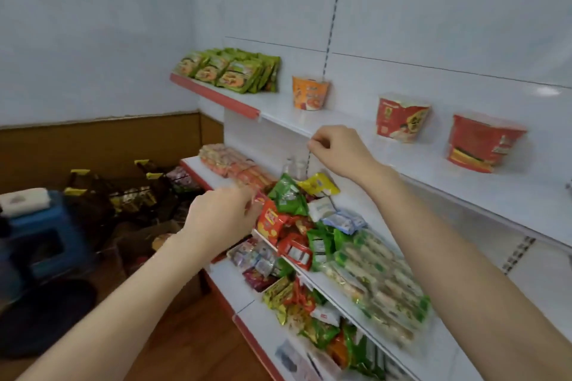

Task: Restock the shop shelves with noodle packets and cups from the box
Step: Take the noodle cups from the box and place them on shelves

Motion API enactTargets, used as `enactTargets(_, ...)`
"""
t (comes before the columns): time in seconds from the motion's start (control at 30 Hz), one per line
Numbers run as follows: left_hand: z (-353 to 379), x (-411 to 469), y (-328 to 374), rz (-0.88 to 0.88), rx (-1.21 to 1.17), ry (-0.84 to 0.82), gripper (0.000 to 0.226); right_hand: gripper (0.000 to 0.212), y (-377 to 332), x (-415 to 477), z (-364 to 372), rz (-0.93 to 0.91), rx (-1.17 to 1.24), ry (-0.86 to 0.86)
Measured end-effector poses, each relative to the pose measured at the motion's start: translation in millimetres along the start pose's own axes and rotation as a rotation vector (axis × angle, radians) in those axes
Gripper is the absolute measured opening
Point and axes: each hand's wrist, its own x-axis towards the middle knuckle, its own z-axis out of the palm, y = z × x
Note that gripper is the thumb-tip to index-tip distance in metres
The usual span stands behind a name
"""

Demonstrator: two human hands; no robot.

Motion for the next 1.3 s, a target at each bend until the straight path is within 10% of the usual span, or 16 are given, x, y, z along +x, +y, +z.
enactTargets(0.8, 117.7, 88.2, -414.7, -0.761, 0.171, -0.183, 0.032, 0.028, -151.6, 341.0, 417.6, -0.219, 0.150, -0.422)
enactTargets(1.3, 275.6, 173.4, -643.2, -0.728, -0.031, -0.502, 0.029, 0.014, -143.6, 424.0, 654.9, 0.090, 0.040, -0.701)
